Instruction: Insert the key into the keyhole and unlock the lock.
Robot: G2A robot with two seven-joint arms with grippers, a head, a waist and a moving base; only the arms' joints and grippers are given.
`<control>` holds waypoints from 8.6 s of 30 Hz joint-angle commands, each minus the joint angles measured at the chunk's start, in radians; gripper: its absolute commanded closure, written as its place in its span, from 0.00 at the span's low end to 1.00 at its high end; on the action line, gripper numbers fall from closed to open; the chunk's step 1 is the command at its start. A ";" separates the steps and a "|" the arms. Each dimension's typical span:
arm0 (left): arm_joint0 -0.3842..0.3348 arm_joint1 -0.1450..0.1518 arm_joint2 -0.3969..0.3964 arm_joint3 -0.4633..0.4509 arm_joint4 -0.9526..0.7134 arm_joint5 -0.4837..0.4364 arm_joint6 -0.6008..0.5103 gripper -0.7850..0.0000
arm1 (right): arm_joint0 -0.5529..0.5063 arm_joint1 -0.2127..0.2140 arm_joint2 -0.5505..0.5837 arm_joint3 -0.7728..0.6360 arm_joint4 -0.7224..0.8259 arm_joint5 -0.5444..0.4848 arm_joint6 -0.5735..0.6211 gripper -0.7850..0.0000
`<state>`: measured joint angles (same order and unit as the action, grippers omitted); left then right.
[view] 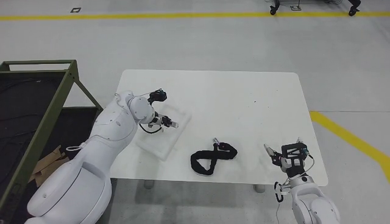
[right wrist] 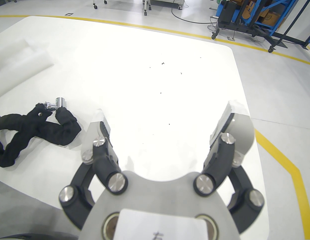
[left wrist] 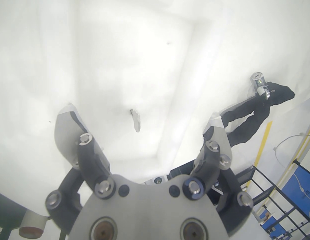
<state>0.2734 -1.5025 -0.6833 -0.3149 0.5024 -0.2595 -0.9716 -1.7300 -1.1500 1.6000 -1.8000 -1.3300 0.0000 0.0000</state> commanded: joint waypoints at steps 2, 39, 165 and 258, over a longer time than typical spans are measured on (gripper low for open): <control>0.006 0.008 -0.006 -0.024 0.010 0.000 0.016 0.09 | 0.000 0.000 0.000 0.000 0.000 0.000 0.000 0.00; 0.037 0.022 -0.022 -0.083 0.096 0.064 -0.026 0.98 | 0.000 0.000 0.000 0.000 0.000 0.000 0.000 0.00; 0.619 0.427 -0.661 -0.814 -0.835 -0.385 -0.204 1.00 | 0.776 -0.080 -0.555 0.210 0.229 -0.227 1.112 0.00; 0.619 0.427 -0.661 -0.814 -0.835 -0.385 -0.204 1.00 | 0.772 0.079 -0.452 0.446 2.652 1.012 0.784 0.00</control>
<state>0.8919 -1.0754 -1.3443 -1.1284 -0.3324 -0.6450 -1.1759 -0.9593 -1.0711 1.1486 -1.3559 1.3100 1.0122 0.7789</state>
